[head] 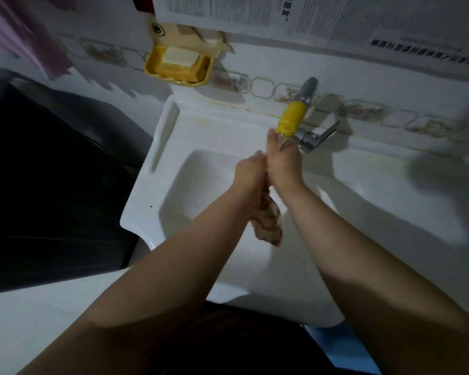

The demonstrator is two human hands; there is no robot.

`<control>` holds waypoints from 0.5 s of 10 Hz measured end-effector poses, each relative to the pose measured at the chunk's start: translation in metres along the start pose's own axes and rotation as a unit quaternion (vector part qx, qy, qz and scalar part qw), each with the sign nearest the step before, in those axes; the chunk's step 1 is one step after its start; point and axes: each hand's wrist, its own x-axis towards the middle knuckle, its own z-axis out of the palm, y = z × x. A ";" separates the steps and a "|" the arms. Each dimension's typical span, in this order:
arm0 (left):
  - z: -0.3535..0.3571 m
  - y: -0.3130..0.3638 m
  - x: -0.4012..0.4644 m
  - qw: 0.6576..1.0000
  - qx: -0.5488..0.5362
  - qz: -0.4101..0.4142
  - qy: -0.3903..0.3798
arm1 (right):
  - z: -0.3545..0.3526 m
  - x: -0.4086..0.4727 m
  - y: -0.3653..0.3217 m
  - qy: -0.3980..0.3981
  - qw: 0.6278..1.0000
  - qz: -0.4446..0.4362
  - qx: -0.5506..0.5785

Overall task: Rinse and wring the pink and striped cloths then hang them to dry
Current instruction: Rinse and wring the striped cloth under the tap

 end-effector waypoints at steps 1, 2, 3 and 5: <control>-0.010 -0.002 0.009 0.998 0.057 0.030 -0.024 | 0.003 -0.013 -0.004 0.027 0.999 -0.034 -0.001; -0.008 -0.010 0.003 0.997 0.058 0.017 -0.037 | -0.008 -0.002 0.012 0.016 0.996 -0.055 -0.069; -0.020 -0.022 0.007 0.989 0.125 0.072 -0.038 | -0.023 0.006 0.012 -0.020 0.994 -0.024 -0.106; -0.051 -0.045 0.020 0.998 -0.063 0.027 -0.008 | -0.035 0.002 0.004 -0.077 0.987 0.081 0.112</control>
